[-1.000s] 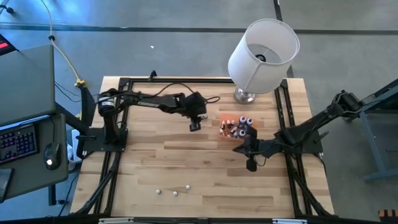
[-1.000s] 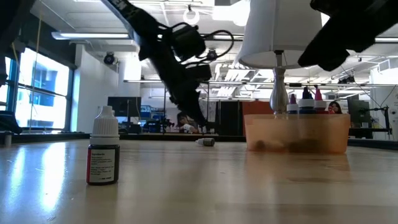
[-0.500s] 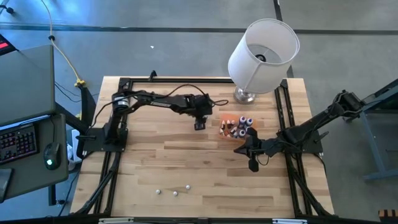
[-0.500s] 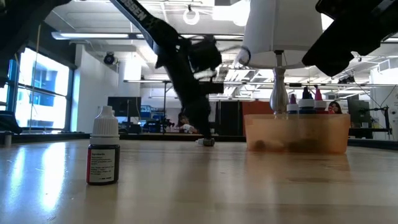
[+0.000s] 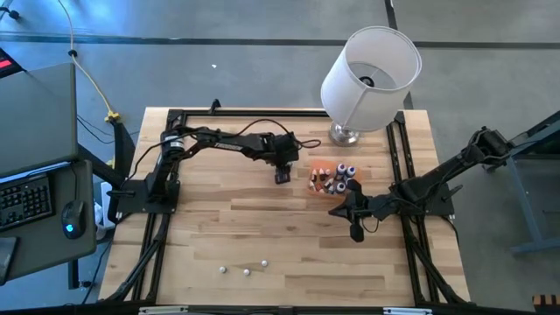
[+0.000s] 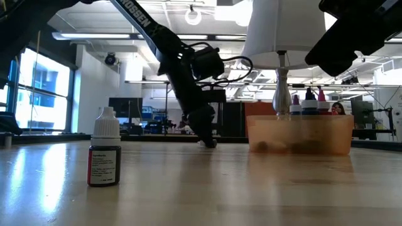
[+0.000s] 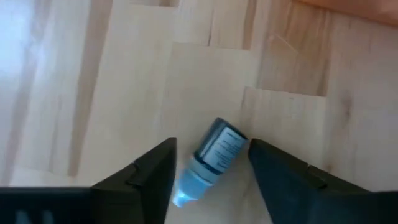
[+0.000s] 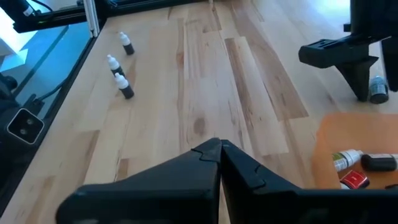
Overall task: Pick & Place food coloring
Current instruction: Put the small green food coloring bottle into the orange container, then put the small red food coloring bottle into the orange container
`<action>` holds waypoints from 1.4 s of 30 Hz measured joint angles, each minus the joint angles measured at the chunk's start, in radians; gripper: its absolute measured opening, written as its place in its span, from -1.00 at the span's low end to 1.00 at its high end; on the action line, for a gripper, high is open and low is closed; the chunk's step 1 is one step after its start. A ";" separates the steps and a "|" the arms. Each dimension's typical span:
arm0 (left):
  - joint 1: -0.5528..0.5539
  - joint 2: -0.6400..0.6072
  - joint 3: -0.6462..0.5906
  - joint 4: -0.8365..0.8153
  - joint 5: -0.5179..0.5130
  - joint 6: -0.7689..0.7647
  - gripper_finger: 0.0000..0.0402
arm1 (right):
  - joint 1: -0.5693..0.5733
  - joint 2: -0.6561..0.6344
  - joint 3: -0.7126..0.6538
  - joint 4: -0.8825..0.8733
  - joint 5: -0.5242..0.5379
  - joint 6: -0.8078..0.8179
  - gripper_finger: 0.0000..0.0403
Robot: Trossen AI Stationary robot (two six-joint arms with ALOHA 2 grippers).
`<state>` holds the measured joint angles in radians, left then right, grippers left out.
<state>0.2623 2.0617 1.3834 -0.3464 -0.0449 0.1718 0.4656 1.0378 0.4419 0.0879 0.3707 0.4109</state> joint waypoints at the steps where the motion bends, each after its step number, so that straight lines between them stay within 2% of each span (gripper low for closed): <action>1: 0.000 0.000 0.000 -0.002 0.011 -0.011 -0.04 | 0.000 0.000 0.000 0.001 0.004 0.000 -0.99; 9: -0.007 0.002 0.012 -0.015 0.034 -0.183 -0.62 | 0.000 0.000 0.000 0.029 0.035 -0.002 -0.98; 12: -0.022 -0.010 0.047 -0.078 0.045 -0.216 -0.74 | 0.000 0.000 0.000 0.024 -0.014 -0.016 -0.98; 15: -0.053 -0.013 0.119 -0.127 0.063 -0.222 -0.73 | 0.001 0.000 0.000 0.002 -0.063 -0.018 -0.99; 20: -0.121 -0.031 0.299 -0.298 0.061 -0.222 -0.54 | 0.000 0.000 0.001 -0.071 -0.011 0.039 -0.97; 23: -0.173 -0.033 0.384 -0.316 0.040 -0.226 -0.49 | 0.000 0.000 0.001 -0.130 0.017 0.088 -0.97; 26: -0.215 -0.032 0.442 -0.257 0.032 -0.226 -0.50 | 0.000 0.000 0.001 -0.164 0.016 0.143 -0.99; 29: -0.243 -0.031 0.444 -0.187 0.032 -0.264 -0.53 | 0.000 0.000 0.001 -0.189 -0.020 0.197 -0.99; 33: -0.254 0.020 0.431 -0.151 -0.062 -0.324 -0.55 | 0.000 0.001 0.001 -0.246 -0.075 0.221 -0.99; 35: -0.249 0.048 0.436 -0.110 -0.074 -0.347 -0.55 | 0.000 0.000 0.002 -0.266 -0.078 0.221 -0.99; 40: -0.235 0.053 0.434 -0.176 0.040 -0.368 -0.55 | 0.000 0.000 0.002 -0.266 -0.058 0.206 -0.97; 42: -0.236 0.051 0.436 -0.219 0.075 -0.406 -0.55 | 0.000 0.001 0.002 -0.252 -0.027 0.142 -0.95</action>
<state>0.0264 2.1125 1.8194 -0.5657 0.0297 -0.2337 0.4656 1.0383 0.4435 -0.1643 0.3435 0.5524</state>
